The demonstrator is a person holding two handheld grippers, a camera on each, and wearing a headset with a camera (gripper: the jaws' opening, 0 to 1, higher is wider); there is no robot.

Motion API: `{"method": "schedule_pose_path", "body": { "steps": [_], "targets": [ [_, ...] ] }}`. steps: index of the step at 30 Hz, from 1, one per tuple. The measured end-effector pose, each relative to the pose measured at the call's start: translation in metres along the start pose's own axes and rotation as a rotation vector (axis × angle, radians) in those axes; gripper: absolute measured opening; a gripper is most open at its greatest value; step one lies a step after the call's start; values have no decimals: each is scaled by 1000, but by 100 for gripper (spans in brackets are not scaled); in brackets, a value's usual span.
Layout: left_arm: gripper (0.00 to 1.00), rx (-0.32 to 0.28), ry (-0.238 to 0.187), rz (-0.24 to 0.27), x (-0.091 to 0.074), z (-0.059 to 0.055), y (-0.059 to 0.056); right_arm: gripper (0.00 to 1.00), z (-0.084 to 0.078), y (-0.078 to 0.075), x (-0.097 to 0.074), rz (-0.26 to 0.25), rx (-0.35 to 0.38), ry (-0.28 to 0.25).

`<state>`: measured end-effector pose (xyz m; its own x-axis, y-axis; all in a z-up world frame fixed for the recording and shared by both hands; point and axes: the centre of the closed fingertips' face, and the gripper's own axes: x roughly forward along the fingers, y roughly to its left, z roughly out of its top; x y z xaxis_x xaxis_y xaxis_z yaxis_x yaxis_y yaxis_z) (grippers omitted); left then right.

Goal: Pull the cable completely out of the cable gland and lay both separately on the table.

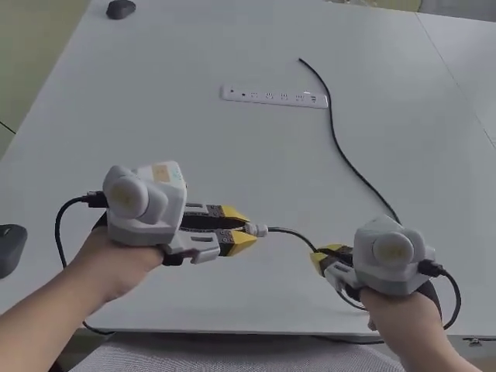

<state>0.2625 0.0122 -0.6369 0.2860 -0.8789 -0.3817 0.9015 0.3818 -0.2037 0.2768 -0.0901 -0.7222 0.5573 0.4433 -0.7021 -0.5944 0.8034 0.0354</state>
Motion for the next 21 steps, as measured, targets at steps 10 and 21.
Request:
{"method": "schedule_pose_path", "body": {
  "steps": [10, 21],
  "targets": [
    [15, -2, 3, -3, 0, 1, 3, 14, 27, 12, -18, 8, -141, -58],
    [15, 0, 10, -5, -1, -2, 3, 16, 72, 57, -20, 79, -509, -85]
  ]
}}
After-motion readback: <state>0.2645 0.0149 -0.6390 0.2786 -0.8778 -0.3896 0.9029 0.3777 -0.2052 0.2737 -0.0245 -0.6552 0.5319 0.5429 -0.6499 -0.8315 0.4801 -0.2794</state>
